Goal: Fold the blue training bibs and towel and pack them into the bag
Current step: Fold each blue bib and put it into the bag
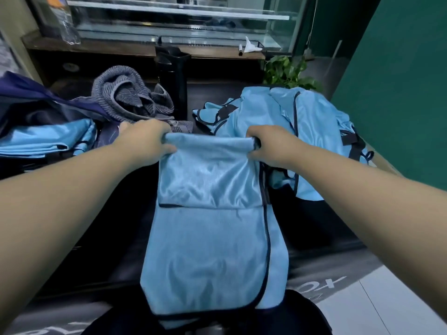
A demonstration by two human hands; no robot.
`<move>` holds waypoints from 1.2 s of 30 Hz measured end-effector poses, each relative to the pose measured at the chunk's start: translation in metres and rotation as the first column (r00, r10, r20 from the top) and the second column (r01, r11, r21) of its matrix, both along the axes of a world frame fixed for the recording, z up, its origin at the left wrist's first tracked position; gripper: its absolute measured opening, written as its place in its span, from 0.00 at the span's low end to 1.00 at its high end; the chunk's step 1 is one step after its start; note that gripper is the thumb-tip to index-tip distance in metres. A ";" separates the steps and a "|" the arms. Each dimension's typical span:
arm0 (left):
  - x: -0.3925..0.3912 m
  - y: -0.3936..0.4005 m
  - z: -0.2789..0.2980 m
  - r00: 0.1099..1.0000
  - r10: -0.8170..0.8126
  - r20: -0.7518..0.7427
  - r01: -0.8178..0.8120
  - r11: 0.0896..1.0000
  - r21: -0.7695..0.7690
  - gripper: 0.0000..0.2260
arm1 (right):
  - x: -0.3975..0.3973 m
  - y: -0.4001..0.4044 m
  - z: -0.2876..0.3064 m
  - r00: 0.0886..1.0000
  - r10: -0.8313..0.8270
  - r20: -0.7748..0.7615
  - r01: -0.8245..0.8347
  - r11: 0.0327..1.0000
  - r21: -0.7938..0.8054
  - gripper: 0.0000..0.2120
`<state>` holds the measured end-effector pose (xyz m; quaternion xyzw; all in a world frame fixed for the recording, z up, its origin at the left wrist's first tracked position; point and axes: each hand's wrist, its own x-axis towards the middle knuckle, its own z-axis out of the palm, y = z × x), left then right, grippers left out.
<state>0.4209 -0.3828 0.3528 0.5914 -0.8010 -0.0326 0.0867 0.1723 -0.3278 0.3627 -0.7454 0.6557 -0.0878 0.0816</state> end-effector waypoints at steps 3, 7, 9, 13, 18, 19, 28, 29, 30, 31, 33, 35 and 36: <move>0.012 0.018 0.005 0.952 -0.017 -0.307 -0.022 0.992 -0.122 0.07 | -0.002 0.011 0.000 0.999 0.023 0.045 -0.009 0.956 -0.293 0.05; 0.028 0.058 0.002 0.880 -0.147 -0.453 0.057 0.977 -0.206 0.04 | -0.007 0.042 -0.010 0.993 0.120 0.001 -0.107 0.884 -0.456 0.06; 0.036 0.079 -0.002 0.867 -0.227 -0.444 0.134 0.964 -0.230 0.04 | -0.011 0.062 -0.018 0.987 0.157 -0.033 -0.153 0.857 -0.492 0.08; 0.054 0.117 -0.019 0.842 -0.420 -0.340 0.352 0.904 -0.245 0.01 | -0.018 0.106 -0.033 0.980 0.193 -0.043 -0.189 0.853 -0.487 0.13; 0.072 0.148 -0.044 0.767 -0.640 -0.044 0.626 0.761 -0.170 0.01 | -0.017 0.156 -0.060 0.944 0.308 -0.116 -0.329 0.867 -0.374 0.24; 0.074 0.152 -0.049 0.750 -0.662 -0.019 0.652 0.743 -0.151 0.02 | -0.016 0.163 -0.065 0.934 0.328 -0.142 -0.357 0.864 -0.354 0.25; 0.062 0.161 -0.061 0.707 -0.704 0.062 0.706 0.709 0.000 0.12 | 0.001 0.185 -0.091 0.870 0.297 -0.394 -0.418 0.868 -0.270 0.33; 0.054 0.154 -0.060 0.719 -0.694 0.033 0.695 0.719 -0.017 0.11 | 0.005 0.185 -0.093 0.861 0.297 -0.412 -0.431 0.858 -0.281 0.34; 0.045 0.145 -0.059 0.742 -0.670 -0.002 0.670 0.741 -0.046 0.11 | 0.009 0.184 -0.096 0.858 0.303 -0.416 -0.442 0.848 -0.294 0.35; 0.034 0.136 -0.059 0.784 -0.618 -0.056 0.614 0.785 -0.074 0.10 | 0.012 0.184 -0.099 0.860 0.310 -0.406 -0.446 0.842 -0.302 0.36; 0.012 0.119 -0.059 0.904 -0.391 -0.172 0.391 0.920 -0.037 0.09 | 0.012 0.183 -0.103 0.868 0.325 -0.375 -0.449 0.836 -0.316 0.38; -0.006 0.103 -0.056 0.969 -0.181 -0.166 0.202 0.972 0.120 0.14 | 0.011 0.180 -0.106 0.874 0.338 -0.348 -0.456 0.819 -0.349 0.36; -0.011 0.096 -0.056 0.981 -0.141 -0.135 0.165 0.968 0.187 0.17 | 0.010 0.179 -0.107 0.877 0.347 -0.333 -0.460 0.809 -0.366 0.32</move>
